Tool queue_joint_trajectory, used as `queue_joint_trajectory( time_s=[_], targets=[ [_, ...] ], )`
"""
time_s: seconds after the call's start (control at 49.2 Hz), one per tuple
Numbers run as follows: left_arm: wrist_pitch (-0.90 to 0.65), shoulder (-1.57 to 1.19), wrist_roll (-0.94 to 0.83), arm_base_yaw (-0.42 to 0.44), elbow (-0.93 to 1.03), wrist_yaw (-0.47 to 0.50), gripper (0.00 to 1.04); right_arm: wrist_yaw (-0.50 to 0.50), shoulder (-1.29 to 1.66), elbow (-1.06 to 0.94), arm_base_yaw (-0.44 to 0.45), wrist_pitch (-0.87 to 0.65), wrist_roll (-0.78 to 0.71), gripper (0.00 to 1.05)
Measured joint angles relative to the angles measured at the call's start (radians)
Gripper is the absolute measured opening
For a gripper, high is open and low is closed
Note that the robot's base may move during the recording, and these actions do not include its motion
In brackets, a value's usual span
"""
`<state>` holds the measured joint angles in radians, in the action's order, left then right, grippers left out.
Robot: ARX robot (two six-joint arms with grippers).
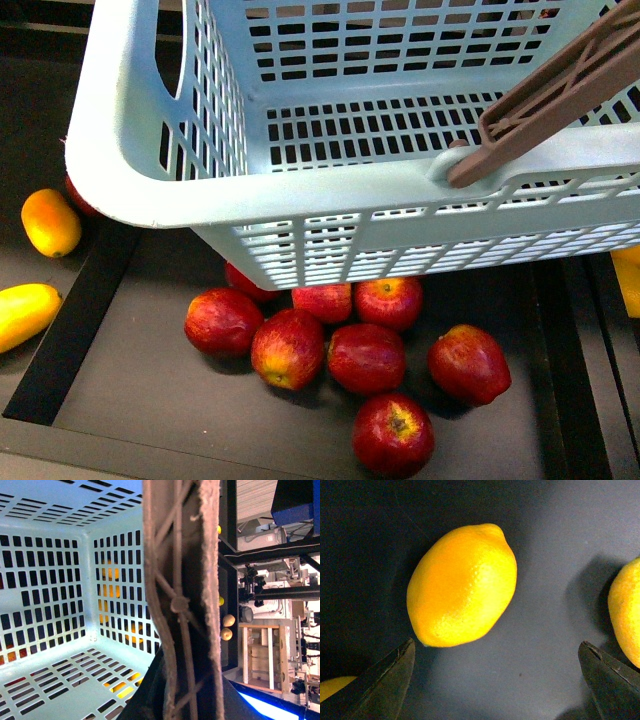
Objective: Pick lemon and mango into basket
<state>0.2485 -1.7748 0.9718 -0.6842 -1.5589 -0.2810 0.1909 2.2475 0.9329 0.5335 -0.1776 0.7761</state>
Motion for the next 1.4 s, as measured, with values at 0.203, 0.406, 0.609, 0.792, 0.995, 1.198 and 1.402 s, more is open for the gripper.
queue_joint_trajectory(
  time_s=[0.203, 0.406, 0.609, 0.792, 0.995, 1.198, 1.402],
  targets=[
    [0.000, 0.000, 0.000, 0.000, 0.000, 0.000, 0.06, 0.019, 0.064, 0.092, -0.016, 0.039, 0.031, 0.96],
    [0.000, 0.000, 0.000, 0.000, 0.000, 0.000, 0.06, 0.051, 0.115, 0.168, -0.040, 0.077, 0.059, 0.96],
    [0.000, 0.000, 0.000, 0.000, 0.000, 0.000, 0.06, 0.086, 0.182, 0.266, -0.059, 0.122, 0.091, 0.96],
    [0.000, 0.000, 0.000, 0.000, 0.000, 0.000, 0.06, 0.106, 0.219, 0.304, -0.062, 0.134, 0.096, 0.96],
    [0.000, 0.000, 0.000, 0.000, 0.000, 0.000, 0.06, 0.118, 0.240, 0.299, -0.056, 0.119, 0.092, 0.79],
    [0.000, 0.000, 0.000, 0.000, 0.000, 0.000, 0.06, 0.110, 0.226, 0.259, -0.042, 0.078, 0.066, 0.64],
    [0.000, 0.000, 0.000, 0.000, 0.000, 0.000, 0.06, 0.044, 0.124, 0.138, -0.016, 0.014, 0.035, 0.63]
  ],
)
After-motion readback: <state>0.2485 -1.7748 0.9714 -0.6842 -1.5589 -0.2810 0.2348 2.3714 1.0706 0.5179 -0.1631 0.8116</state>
